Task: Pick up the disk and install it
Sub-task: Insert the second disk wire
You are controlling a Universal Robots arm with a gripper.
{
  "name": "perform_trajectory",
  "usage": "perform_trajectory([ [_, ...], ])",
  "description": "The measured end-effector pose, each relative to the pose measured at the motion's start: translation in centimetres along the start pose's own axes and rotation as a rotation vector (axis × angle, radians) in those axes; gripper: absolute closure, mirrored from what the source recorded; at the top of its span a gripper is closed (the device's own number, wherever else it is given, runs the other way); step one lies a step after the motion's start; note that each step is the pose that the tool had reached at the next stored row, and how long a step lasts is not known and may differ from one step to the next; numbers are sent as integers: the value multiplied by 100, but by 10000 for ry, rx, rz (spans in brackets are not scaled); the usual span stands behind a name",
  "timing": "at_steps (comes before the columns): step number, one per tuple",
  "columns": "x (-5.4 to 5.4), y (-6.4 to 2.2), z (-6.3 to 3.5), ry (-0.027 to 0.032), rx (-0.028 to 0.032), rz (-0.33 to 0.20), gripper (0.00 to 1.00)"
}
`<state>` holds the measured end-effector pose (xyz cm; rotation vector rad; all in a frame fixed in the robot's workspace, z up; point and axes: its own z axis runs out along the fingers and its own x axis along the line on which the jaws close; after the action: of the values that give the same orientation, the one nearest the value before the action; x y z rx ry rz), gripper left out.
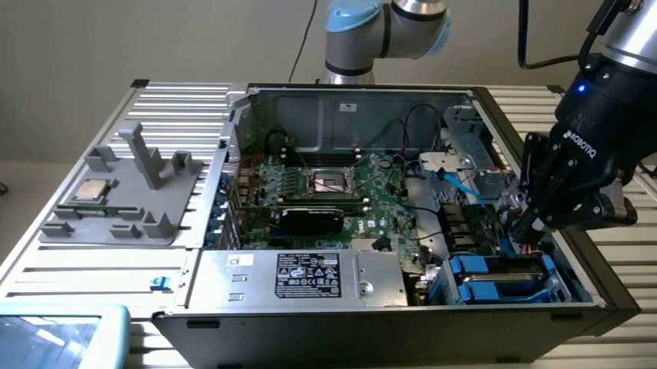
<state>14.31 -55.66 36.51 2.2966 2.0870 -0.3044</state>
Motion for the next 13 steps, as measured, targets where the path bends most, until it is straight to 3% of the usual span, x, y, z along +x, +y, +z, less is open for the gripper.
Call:
perform_trajectory([
  [5,-20,-15,-123,9,-27,-44,89],
  [6,-21,-15,-128,36,-40,-65,89],
  [7,-20,-16,-127,150,-45,-90,89],
  [11,-21,-19,-128,872,-23,-177,89],
  [12,-20,-19,-128,973,-19,-189,89],
  [13,-20,-19,-129,983,-23,-193,89],
])
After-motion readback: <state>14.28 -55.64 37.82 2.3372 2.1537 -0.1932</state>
